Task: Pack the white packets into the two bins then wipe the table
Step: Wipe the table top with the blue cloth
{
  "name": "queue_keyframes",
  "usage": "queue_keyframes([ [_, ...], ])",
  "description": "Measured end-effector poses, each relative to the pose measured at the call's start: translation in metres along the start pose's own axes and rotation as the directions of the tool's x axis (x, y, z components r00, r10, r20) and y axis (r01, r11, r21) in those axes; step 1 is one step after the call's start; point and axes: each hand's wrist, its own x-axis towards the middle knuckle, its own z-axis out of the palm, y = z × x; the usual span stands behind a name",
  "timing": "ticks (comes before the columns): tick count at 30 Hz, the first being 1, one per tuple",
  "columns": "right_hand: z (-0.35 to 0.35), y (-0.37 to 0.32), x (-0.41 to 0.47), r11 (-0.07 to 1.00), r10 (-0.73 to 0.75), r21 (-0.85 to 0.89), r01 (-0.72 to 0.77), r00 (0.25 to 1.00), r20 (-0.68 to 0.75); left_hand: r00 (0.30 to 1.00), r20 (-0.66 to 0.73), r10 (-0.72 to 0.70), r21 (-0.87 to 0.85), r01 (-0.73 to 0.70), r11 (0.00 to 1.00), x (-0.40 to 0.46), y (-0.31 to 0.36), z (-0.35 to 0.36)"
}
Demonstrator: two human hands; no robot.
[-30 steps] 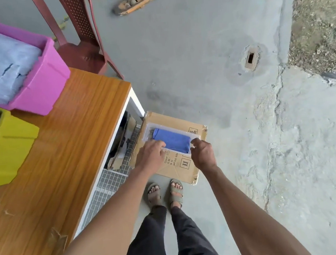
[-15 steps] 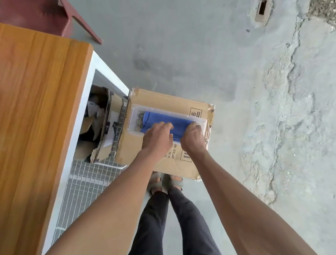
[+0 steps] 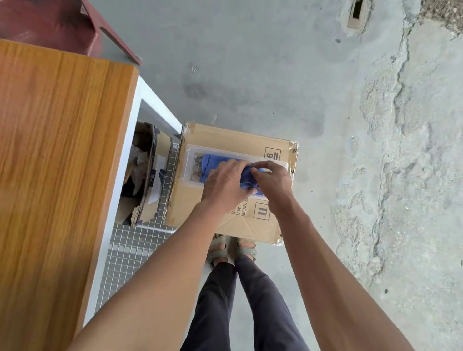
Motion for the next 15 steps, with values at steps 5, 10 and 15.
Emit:
queue_keyframes([
  [5,-0.007,-0.001,-0.004,0.99,-0.111,0.101,0.097,0.983,0.144,0.995,-0.099,-0.008,-0.044,0.004,0.999,-0.004,0.0,-0.004],
  [10,-0.011,0.001,-0.022,0.956,-0.293,0.006,0.295,0.948,0.126,0.993,-0.11,-0.05,-0.163,0.032,0.986,-0.016,0.0,-0.012],
  [15,-0.012,0.01,-0.042,0.749,-0.543,-0.42,0.513,0.838,0.057,0.987,-0.136,-0.081,-0.248,0.045,0.968,-0.031,0.007,-0.037],
])
